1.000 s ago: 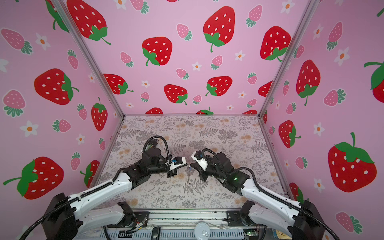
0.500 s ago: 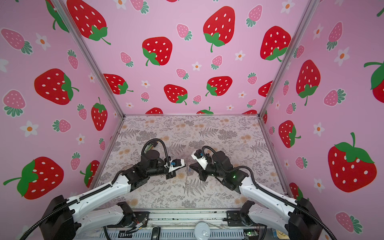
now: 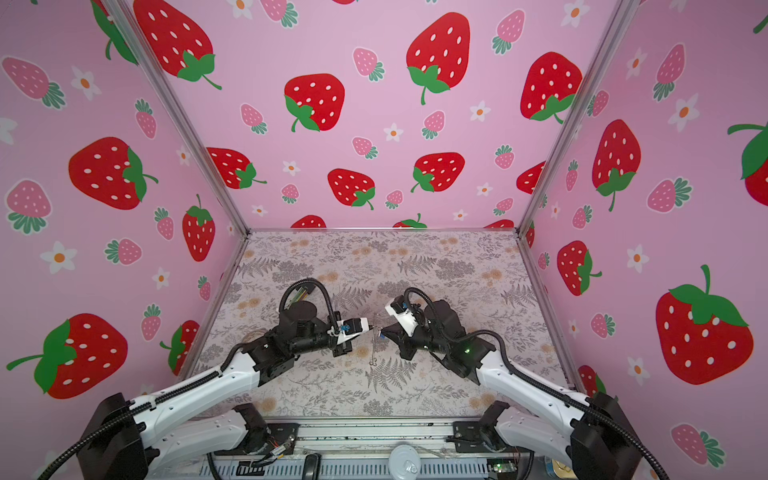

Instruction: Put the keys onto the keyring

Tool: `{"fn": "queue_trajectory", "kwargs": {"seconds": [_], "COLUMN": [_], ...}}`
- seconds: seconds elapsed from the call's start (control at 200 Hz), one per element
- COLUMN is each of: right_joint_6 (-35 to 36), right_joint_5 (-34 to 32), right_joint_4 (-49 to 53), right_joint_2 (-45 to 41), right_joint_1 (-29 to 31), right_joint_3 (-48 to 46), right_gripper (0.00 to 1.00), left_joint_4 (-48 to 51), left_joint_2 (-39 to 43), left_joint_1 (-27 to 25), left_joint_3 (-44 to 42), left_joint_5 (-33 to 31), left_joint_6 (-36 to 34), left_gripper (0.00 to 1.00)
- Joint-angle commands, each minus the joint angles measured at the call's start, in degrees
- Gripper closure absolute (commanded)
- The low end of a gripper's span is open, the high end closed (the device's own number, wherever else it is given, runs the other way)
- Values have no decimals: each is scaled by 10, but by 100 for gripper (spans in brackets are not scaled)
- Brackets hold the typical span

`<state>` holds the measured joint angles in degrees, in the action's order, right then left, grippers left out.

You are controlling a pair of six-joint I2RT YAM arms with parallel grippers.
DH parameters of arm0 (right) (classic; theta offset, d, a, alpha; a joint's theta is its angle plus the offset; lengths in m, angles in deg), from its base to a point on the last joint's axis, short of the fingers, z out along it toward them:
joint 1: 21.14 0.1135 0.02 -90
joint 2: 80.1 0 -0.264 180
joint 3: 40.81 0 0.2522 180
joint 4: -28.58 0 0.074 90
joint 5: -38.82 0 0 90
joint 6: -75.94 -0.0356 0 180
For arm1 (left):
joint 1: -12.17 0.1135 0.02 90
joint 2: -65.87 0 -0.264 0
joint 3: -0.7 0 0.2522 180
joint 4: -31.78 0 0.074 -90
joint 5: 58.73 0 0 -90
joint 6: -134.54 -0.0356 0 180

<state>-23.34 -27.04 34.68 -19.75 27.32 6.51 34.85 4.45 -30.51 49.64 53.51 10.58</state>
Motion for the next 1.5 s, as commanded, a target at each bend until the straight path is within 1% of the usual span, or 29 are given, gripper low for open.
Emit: {"fn": "queue_trajectory", "kwargs": {"seconds": [0.0,0.04,0.215,0.305,0.415,0.625,0.87,1.236,1.496], "right_joint_6": [-9,-7,-27,-45,-53,-59,-64,-69,-72], "right_joint_5": [17,28,35,20,-3,-40,-71,-76,-95], "right_joint_4": [-11,-12,-36,-58,-80,-88,-86,-97,-104], "right_joint_2": [1,0,-13,-25,-36,-21,-17,-6,-10], "right_joint_1": [-1,-1,1,9,20,37,39,40,41], "right_joint_3": [15,16,8,-4,-9,2,5,6,2], "right_gripper": [100,100,99,98,98,100,100,100,100], "left_joint_4": [-23,-23,-34,-38,-43,-39,-38,-37,-33], "left_joint_2": [4,4,4,4,2,-1,3,4,6], "left_joint_1": [-2,-3,-6,-10,-14,-20,-23,-26,-28], "left_joint_3": [11,12,10,10,10,16,17,17,16], "left_joint_5": [-14,-21,-57,-78,-88,-98,-99,-89,-87], "left_joint_6": [-11,-9,0,4,15,27,28,25,16], "left_gripper": [100,100,100,100,100,100,100,100,100]}}
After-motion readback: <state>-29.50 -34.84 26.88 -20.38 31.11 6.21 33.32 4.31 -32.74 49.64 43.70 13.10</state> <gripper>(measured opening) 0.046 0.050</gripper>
